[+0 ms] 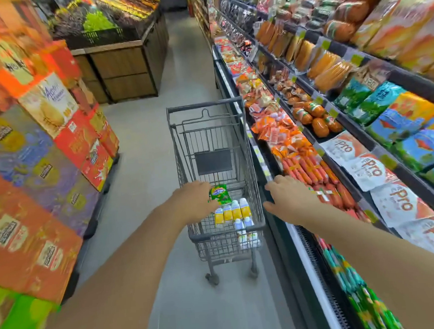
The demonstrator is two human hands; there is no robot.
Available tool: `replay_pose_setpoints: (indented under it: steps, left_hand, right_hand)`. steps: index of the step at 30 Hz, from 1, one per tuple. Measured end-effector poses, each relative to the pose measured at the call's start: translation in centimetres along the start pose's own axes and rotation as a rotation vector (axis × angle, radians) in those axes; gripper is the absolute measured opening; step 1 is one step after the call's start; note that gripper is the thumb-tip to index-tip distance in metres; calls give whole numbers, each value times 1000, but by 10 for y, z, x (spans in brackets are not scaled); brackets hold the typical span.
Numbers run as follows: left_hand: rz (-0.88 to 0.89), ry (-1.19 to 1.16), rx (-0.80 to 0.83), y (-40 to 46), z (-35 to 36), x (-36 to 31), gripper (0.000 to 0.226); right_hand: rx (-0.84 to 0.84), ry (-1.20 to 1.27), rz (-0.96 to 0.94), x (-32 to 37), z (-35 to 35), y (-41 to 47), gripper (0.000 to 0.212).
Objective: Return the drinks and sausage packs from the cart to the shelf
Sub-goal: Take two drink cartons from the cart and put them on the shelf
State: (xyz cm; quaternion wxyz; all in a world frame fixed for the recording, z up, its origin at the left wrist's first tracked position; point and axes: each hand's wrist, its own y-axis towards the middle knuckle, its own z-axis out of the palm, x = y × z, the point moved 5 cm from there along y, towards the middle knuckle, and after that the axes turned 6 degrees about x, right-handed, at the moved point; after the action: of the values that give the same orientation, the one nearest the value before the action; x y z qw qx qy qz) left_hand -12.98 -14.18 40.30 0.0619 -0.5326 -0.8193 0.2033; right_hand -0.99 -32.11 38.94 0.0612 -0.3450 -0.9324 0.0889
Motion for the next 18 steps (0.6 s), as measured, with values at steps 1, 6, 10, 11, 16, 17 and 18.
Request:
replay_pose_setpoints:
  steps: [1,6,10,11,16,17,18]
  left_hand:
    - [-7,-7,7,11,3,4,52]
    - [-23,-33,75,68,25,29,44]
    - [-2,-77,115,124,47,54,38]
    - [7,-88,127,140,54,61,39]
    - [54,-101,211,213,88,99,48]
    - [66,-102,232,226,96,105,50]
    - [76,-101,249,240,106,110,52]
  right_hand:
    - [21,-4,-18,0,6,15,44]
    - [125,-18,-61,10,44,85,30]
    - [214,-22,-55,20,83,143,27]
    - [235,-35,-51,22,92,157,31]
    - [319,-50,-9,30,132,221,32]
    - [338,-42,3,31,141,232,31]
    - [353,-30,13,31,150,242,30]
